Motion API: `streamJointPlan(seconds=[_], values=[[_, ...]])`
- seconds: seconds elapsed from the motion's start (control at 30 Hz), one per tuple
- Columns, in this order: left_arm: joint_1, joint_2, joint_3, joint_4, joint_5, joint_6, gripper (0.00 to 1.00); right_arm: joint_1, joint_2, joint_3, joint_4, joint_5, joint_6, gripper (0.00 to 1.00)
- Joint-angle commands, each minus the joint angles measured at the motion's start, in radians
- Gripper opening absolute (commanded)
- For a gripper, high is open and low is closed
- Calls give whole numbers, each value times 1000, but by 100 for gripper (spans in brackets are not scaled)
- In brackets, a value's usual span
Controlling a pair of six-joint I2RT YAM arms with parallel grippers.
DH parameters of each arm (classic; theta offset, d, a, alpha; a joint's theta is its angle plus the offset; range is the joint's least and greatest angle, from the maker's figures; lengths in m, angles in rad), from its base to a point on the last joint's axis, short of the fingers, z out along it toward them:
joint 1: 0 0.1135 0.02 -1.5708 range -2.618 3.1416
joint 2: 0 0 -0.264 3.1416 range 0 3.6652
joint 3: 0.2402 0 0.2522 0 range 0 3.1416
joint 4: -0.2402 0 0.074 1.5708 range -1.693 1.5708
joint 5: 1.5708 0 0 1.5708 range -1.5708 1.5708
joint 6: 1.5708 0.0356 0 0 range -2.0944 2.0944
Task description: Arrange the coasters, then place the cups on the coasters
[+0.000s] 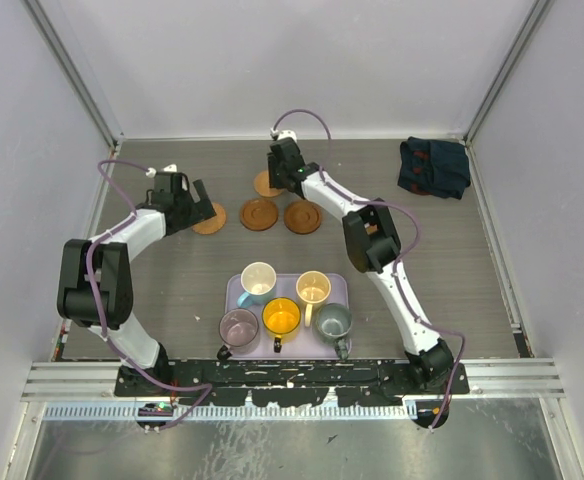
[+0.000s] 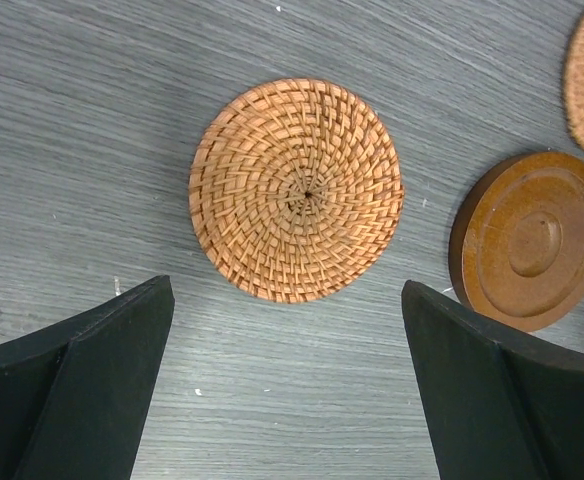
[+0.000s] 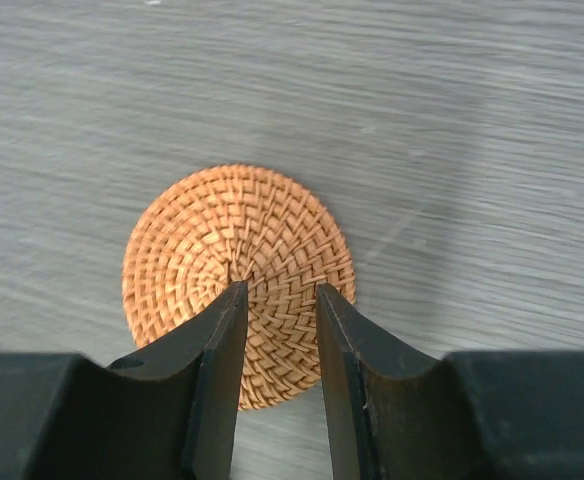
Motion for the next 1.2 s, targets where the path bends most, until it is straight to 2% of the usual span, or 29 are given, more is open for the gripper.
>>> streamJointPlan(seconds=[0.0,0.2,0.37,0.6,0.93,1.17], values=[[3,1,9,42,21,-1,98,-58,-29,-42,-163,163,-18,40],[3,-1,7,47,33,-1,98,-129,-42,-67,-237,241,-9,39],[3,5,6,52,54,-9,98,-201,-113,-207,-246,334,-11,39],[2,0,-7,73,88,-26,98,-290,-256,-470,-239,382,23,39],[-5,-9,-12,91,143,-26,98,-338,-350,-634,-307,441,112,39],[-13,-7,-11,99,176,-23,98,-375,-426,-816,-320,498,183,39]])
